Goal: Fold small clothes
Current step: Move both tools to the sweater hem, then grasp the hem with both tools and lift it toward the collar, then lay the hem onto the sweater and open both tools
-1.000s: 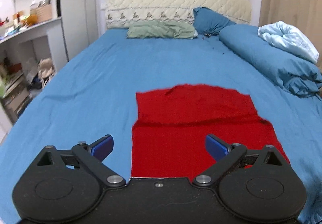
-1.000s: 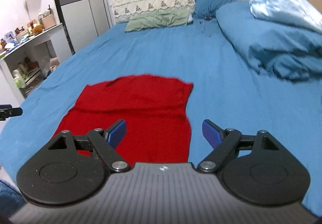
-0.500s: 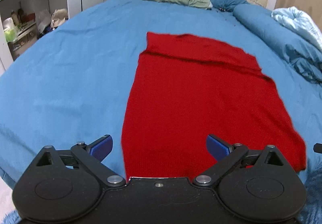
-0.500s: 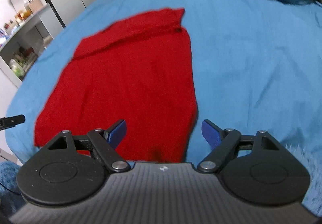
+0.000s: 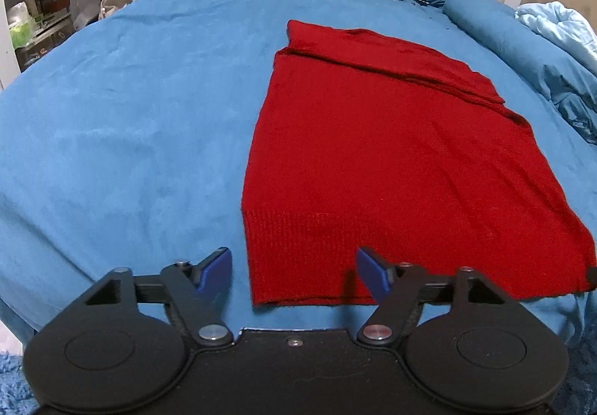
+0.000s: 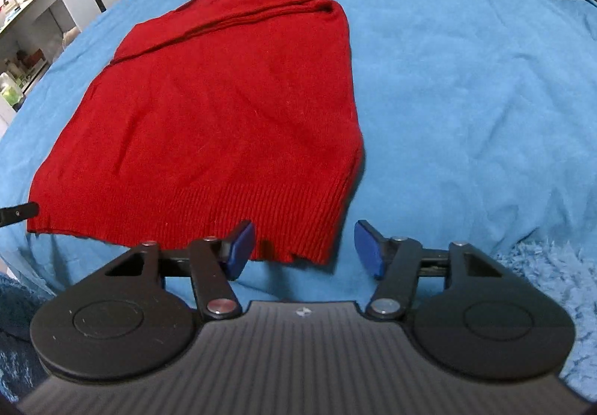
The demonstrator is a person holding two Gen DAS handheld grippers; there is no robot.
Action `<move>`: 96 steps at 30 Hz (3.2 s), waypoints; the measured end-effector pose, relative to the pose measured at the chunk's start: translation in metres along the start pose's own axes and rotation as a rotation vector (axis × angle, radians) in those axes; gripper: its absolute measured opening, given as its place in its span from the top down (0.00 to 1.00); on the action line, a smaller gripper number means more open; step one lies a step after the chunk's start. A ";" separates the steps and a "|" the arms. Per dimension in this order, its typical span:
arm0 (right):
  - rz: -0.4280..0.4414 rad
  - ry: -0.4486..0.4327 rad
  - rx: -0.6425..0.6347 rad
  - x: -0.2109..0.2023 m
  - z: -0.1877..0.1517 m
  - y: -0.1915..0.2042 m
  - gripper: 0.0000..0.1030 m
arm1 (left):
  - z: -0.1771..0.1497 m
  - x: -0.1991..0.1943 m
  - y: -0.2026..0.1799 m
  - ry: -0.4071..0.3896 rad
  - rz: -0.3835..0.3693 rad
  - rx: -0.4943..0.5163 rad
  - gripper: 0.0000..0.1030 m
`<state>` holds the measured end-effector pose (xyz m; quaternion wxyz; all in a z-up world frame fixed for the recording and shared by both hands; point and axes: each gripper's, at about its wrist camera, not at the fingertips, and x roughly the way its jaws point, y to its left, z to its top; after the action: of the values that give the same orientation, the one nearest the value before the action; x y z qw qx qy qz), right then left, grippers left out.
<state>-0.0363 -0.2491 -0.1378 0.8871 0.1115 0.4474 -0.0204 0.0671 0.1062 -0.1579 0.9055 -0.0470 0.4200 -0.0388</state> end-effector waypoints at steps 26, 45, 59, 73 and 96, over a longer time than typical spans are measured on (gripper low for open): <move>0.092 -0.061 0.146 -0.010 0.011 -0.029 0.80 | 0.007 -0.023 0.007 -0.029 -0.030 -0.091 0.94; 0.189 -0.336 0.130 0.002 0.303 -0.013 0.81 | 0.287 0.022 -0.019 -0.425 -0.084 -0.078 0.94; 0.143 -0.237 0.256 0.233 0.389 -0.032 0.81 | 0.337 0.240 -0.013 -0.240 -0.003 -0.202 0.94; 0.252 -0.241 0.034 0.225 0.333 -0.002 0.11 | 0.271 0.206 -0.022 -0.196 -0.075 -0.007 0.32; 0.080 -0.141 0.105 0.123 0.284 -0.059 0.08 | 0.252 0.123 -0.103 -0.144 -0.131 0.054 0.00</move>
<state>0.2533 -0.3600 -0.0833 0.9095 0.1739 0.3773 -0.0159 0.3353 0.0033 -0.0767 0.9298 -0.0528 0.3486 -0.1058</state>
